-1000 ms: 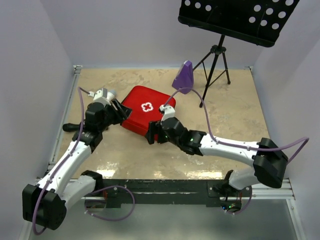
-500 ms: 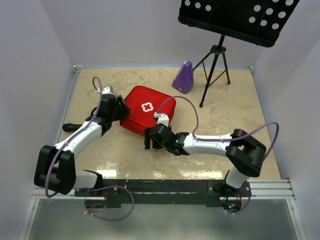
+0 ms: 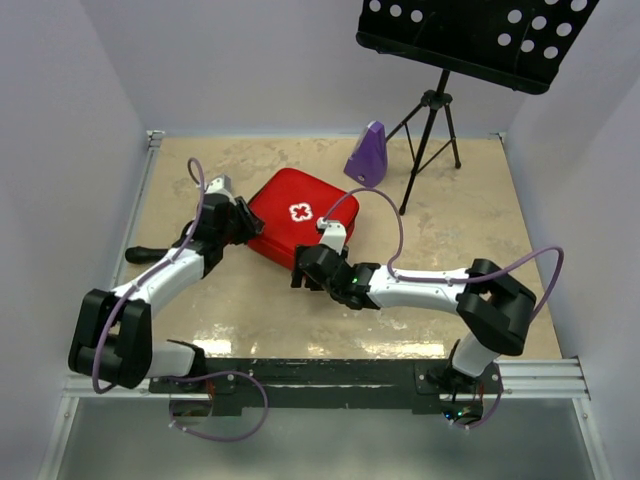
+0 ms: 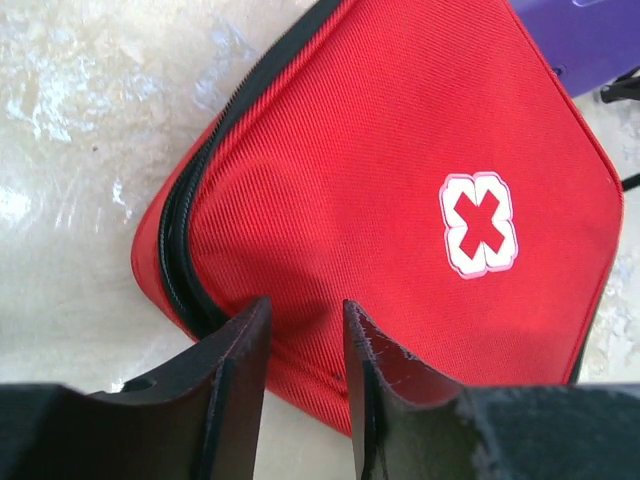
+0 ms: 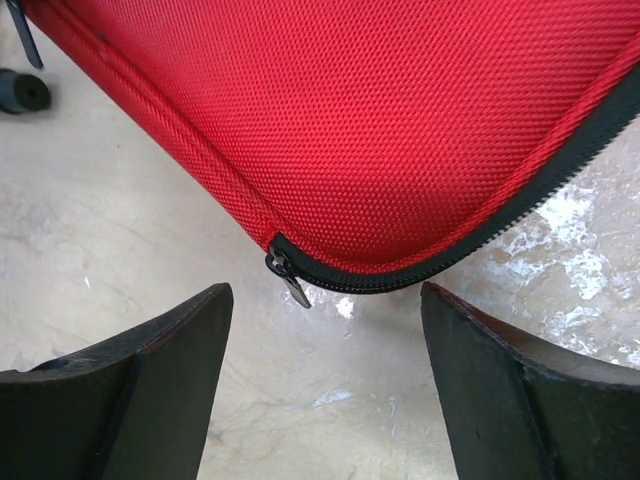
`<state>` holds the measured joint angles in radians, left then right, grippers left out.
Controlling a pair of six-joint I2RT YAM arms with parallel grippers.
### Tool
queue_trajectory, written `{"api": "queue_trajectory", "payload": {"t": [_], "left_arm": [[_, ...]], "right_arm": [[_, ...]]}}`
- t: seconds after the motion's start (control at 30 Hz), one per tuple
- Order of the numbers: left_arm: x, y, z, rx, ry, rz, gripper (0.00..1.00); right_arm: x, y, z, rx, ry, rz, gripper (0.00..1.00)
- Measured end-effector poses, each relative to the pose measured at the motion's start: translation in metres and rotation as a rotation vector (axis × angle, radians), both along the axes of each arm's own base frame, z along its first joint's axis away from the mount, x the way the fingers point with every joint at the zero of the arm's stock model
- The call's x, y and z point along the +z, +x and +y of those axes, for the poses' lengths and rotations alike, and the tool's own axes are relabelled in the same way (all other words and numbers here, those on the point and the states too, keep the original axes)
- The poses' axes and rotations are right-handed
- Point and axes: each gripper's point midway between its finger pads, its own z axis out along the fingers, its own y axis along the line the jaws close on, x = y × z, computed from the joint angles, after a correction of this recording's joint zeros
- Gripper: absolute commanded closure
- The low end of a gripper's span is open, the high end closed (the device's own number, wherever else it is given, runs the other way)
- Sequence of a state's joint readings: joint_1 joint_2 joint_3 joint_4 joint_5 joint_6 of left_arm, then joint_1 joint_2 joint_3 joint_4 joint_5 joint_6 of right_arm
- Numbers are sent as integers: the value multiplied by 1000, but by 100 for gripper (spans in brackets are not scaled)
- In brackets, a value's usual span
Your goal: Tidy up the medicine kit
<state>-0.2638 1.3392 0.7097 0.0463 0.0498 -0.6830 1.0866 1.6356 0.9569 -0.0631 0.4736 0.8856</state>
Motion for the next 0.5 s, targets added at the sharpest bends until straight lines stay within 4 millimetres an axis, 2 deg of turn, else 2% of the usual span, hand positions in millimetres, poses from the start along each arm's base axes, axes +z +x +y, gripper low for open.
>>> {"api": "queue_trajectory", "payload": {"t": [0.13,0.33,0.5], "left_arm": [[2,-17,-1,-5,-36,-5,66],[2,-41,-1,-13,-59,20,67],[0,-53,2,-10,-51,55,67]], "right_arm": [[8,4,-5,-39,13,-20,30],[7,5,-10,-65,8,-22,35],[3,4,-11,-67,-5,-16,47]]}}
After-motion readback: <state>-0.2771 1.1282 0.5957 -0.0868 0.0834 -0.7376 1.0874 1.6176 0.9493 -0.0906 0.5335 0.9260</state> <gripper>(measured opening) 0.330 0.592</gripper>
